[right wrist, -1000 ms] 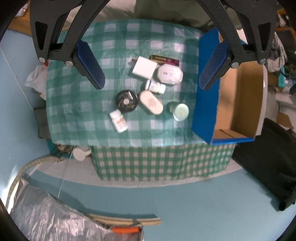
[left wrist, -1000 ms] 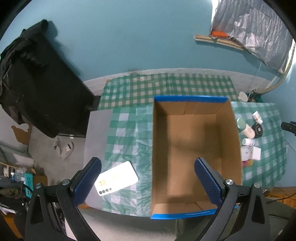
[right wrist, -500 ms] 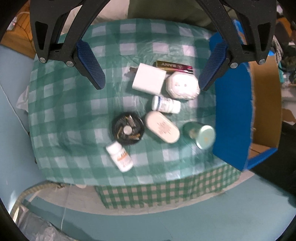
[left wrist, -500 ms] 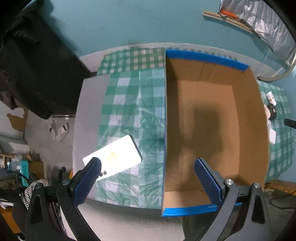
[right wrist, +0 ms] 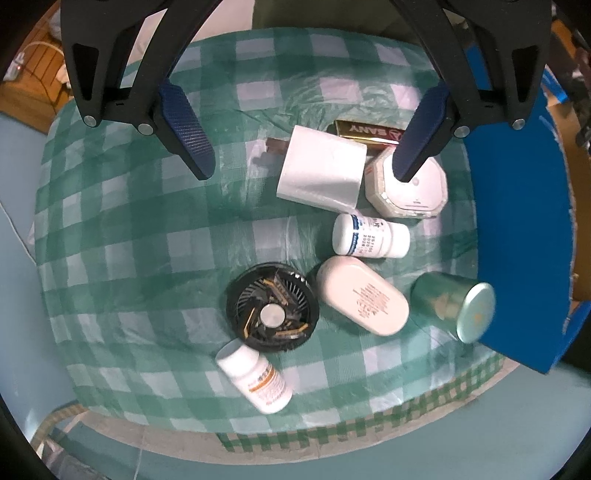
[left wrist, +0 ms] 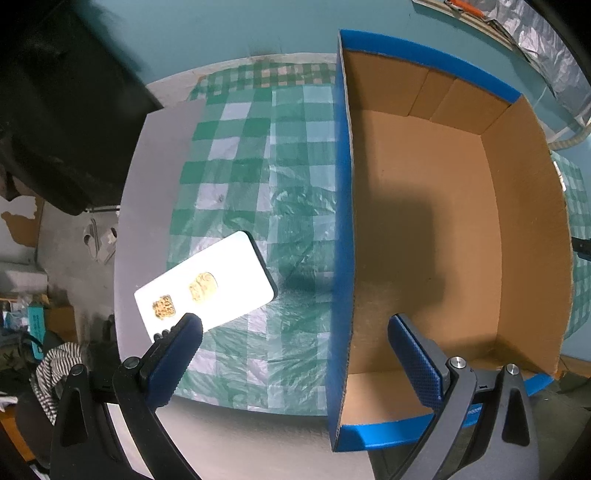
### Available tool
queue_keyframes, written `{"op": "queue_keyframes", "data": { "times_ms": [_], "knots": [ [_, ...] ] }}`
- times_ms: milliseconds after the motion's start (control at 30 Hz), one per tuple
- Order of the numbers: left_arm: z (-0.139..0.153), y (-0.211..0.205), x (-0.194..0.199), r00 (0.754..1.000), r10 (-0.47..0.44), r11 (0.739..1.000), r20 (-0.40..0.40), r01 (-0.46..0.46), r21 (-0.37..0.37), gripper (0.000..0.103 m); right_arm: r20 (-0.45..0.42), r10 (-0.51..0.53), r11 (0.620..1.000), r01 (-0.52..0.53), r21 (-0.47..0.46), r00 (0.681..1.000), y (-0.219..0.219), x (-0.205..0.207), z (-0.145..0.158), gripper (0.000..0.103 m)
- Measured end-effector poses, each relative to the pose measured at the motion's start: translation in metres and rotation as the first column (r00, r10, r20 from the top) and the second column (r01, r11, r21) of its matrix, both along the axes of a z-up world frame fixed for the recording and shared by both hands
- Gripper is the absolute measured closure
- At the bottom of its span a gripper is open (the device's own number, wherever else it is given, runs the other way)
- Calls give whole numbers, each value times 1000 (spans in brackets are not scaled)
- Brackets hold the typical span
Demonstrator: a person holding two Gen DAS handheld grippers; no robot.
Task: Organize rigid objects
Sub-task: 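Move the right tool to the white square charger and close on it, then lift the white charger with the right tool and carry it over the box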
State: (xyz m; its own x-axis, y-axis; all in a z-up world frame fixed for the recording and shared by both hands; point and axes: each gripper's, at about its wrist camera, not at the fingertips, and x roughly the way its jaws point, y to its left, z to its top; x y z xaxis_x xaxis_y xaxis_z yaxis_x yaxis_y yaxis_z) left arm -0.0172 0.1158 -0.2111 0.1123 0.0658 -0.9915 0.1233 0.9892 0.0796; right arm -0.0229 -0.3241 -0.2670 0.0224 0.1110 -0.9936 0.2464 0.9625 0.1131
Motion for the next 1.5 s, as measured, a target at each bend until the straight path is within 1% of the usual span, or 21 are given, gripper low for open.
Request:
{"op": "queue_keyframes", "data": {
  "times_ms": [67,167,267,333,367,400,433,467,667,767,833,867,900,1033,1133,1167,1233,1367,1500],
  "knots": [
    [-5,0,0,1000,-1,1000,-5,1,-5,4,-9,10,1000,-10,-3,1000,3,1,-5,11],
    [-10,1,-1,1000,1,1000,-13,-1,-13,6,-31,27,1000,-27,-8,999,7,3,-12,22],
    [-11,1,-1,1000,7,1000,-13,-7,-20,10,-36,18,1000,-18,0,999,6,4,-19,26],
    [-12,1,-1,1000,11,1000,-19,-12,-24,15,-38,12,1000,-11,30,999,5,3,-22,34],
    [-13,1,-1,1000,13,1000,-21,-13,-25,16,-33,13,999,-11,41,999,4,3,-23,40],
    [-13,1,-1,1000,14,1000,-22,-14,-25,17,-28,16,999,-15,49,999,4,3,-23,42],
    [-13,1,-1,1000,13,1000,-20,-14,-26,17,-19,23,998,-22,59,1000,4,4,-22,48],
    [-13,1,-1,1000,12,1000,-16,-13,-26,18,-15,28,998,-27,63,1000,6,2,-22,48],
    [-11,-1,-1,1000,-1,1000,-4,1,-29,33,-9,76,997,-76,27,997,11,-2,-21,49],
    [-12,0,-1,1000,-1,999,-13,0,-45,45,-8,94,995,-94,-9,996,9,1,-18,49],
    [-13,1,0,1000,7,998,-25,-9,-68,58,-14,96,995,-96,-8,995,7,3,-21,49],
    [-14,1,0,1000,10,997,-30,-12,-78,61,-15,93,996,-93,-7,996,6,5,-21,49],
    [-14,2,1,999,11,996,-36,-14,-84,68,-17,92,996,-92,-7,996,4,8,-21,49],
    [-15,0,1,999,-10,995,-44,5,-98,79,-36,100,994,-101,-36,994,10,18,-29,48],
    [-15,-7,0,998,-47,996,-43,44,-78,84,-46,107,992,-110,-54,993,16,19,-36,48],
    [-15,-8,0,998,-53,996,-44,49,-77,85,-46,110,992,-113,-60,993,16,20,-38,48],
    [-15,-8,-1,997,-57,995,-51,52,-84,90,-34,115,990,-117,-74,993,17,22,-38,48],
    [-15,-10,-2,996,-65,994,-62,59,-94,92,-17,125,990,-126,-64,992,18,22,-37,53],
    [-14,-13,-3,994,-84,992,-66,77,-98,93,-7,140,989,-140,-51,990,17,19,-33,54]
  ]
}}
